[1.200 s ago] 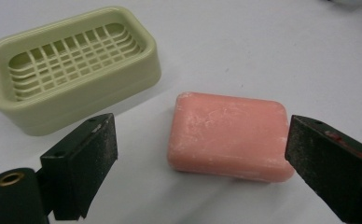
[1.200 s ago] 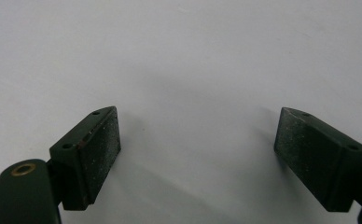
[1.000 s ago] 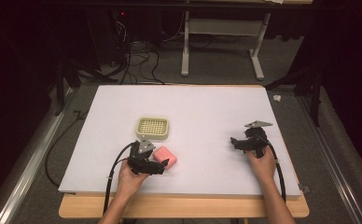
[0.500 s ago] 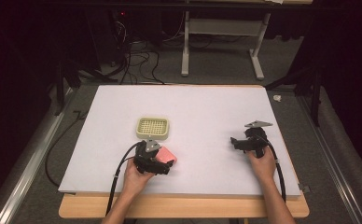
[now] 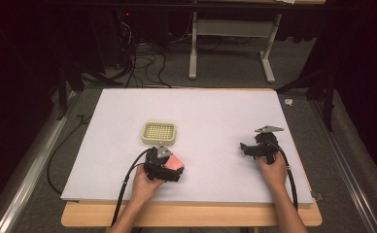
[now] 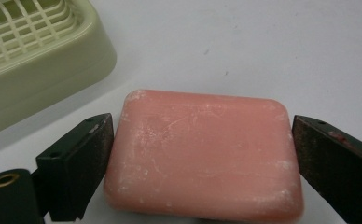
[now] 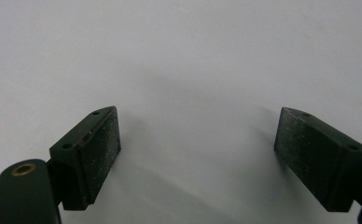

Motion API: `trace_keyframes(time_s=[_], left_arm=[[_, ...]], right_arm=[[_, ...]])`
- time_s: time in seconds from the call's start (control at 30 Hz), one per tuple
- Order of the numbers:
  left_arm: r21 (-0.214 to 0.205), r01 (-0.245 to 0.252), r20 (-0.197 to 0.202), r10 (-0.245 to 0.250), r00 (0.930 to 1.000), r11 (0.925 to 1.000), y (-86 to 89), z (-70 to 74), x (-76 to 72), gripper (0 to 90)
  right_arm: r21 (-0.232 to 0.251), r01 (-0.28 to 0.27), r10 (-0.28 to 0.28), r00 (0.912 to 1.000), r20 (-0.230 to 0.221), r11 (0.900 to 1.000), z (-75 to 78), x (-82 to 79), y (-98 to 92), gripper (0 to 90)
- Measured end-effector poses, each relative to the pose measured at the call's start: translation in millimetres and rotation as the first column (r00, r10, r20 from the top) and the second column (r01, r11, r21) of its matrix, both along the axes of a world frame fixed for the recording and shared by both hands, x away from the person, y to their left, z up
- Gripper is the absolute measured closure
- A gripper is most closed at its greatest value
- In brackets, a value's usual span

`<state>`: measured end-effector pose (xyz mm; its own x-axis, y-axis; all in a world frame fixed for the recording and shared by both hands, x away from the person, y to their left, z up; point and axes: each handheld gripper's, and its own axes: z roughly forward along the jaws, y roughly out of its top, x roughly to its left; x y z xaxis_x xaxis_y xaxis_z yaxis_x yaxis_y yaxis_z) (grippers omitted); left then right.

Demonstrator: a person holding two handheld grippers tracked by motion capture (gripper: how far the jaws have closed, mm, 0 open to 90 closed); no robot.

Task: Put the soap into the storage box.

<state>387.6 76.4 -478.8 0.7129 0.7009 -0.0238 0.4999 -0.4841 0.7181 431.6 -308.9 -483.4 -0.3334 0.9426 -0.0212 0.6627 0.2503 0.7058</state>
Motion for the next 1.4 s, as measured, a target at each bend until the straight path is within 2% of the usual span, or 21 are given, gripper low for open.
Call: trace_keyframes(time_s=[0.47,0.87,1.13,1.4], left_arm=[[0.042,0.004,0.011,-0.005,0.9999,0.9991,-2.8,-3.6,-0.6,13.0],[0.047,-0.001,0.027,0.0,0.9996,0.9989,-3.6,-2.3,-2.4,13.6],[0.035,-0.008,0.036,0.007,0.9993,0.9994,-4.1,0.9,-3.7,13.8],[0.003,0.003,0.033,-0.003,0.9995,1.0,-1.6,6.7,-5.5,13.8]], right_arm=[[-0.001,0.0,0.0,1.0,-0.001,1.0,0.1,0.0,0.0,14.9],[0.0,0.0,0.0,1.0,0.0,1.0,0.0,0.0,0.0,14.9],[0.001,0.0,0.0,1.0,-0.001,1.0,0.1,0.0,0.0,14.9],[0.0,0.0,0.0,1.0,-0.002,1.0,0.1,-0.1,0.0,14.9]])
